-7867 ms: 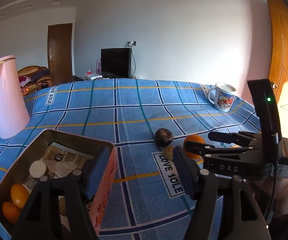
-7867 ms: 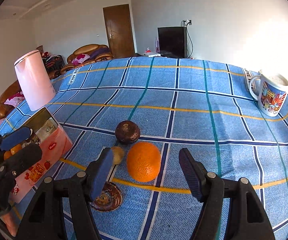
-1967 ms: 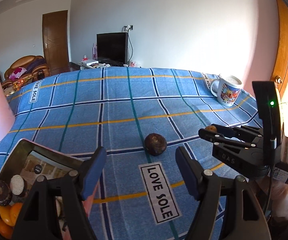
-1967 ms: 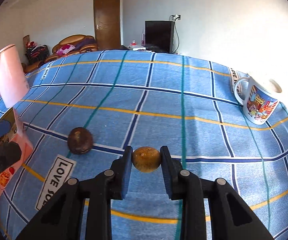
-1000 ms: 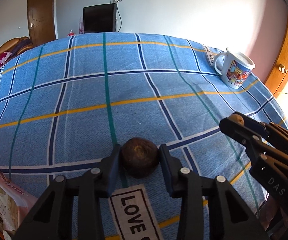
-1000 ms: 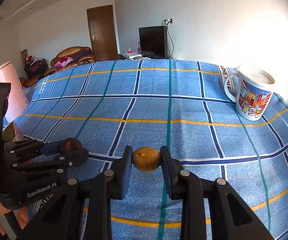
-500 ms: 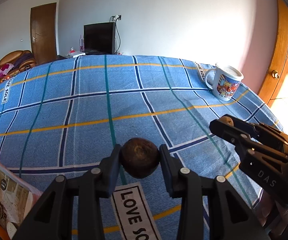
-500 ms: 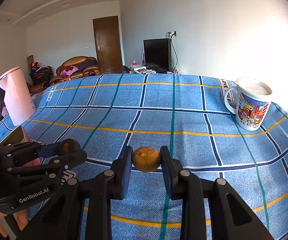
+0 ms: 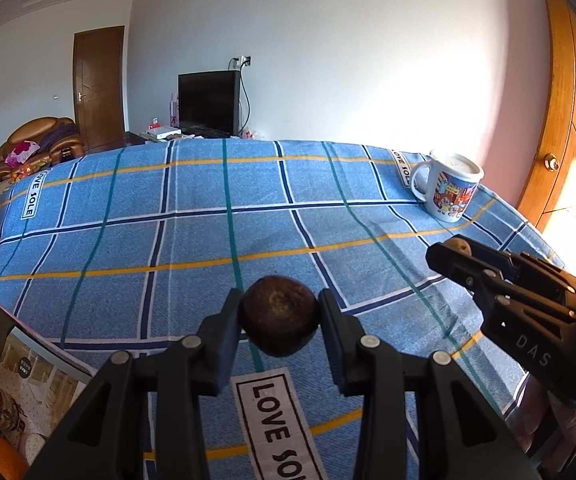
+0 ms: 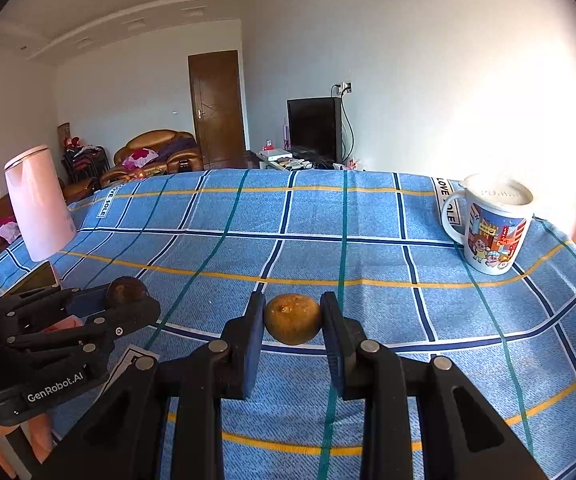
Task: Organize fruits
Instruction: 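Carry the kiwi and dark round fruit toward the pink tin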
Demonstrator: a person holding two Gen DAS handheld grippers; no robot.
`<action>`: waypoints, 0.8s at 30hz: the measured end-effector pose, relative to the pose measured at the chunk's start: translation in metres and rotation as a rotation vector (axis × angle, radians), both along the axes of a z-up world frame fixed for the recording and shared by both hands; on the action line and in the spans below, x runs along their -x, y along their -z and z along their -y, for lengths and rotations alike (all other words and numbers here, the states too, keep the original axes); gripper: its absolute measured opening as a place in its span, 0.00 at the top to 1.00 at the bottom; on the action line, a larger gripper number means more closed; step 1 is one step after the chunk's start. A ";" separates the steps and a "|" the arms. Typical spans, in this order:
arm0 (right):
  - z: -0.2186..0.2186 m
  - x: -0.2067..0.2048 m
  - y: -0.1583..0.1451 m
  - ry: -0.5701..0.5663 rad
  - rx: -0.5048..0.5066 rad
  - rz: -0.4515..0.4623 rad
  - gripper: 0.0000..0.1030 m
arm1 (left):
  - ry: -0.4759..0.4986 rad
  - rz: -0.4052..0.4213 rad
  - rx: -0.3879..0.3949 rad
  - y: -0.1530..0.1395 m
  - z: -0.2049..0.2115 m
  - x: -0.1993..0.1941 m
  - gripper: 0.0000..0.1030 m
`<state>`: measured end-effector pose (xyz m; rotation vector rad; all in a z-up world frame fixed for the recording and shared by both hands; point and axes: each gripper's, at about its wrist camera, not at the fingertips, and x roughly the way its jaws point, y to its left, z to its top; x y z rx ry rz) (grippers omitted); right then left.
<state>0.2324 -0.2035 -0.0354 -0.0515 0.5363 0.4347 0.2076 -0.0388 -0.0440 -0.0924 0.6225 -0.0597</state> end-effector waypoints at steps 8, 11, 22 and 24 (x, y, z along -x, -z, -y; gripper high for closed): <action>0.002 0.006 -0.003 0.003 -0.011 0.041 0.71 | -0.013 0.048 -0.017 -0.005 0.001 0.008 0.62; 0.003 0.008 -0.004 0.004 -0.016 0.053 0.71 | -0.018 0.065 -0.023 -0.007 0.001 0.012 0.62; 0.003 0.022 -0.010 0.012 -0.018 0.129 0.71 | -0.029 0.136 -0.065 -0.013 0.005 0.026 0.62; 0.002 0.026 -0.011 0.013 -0.015 0.147 0.71 | -0.027 0.145 -0.068 -0.014 0.005 0.031 0.62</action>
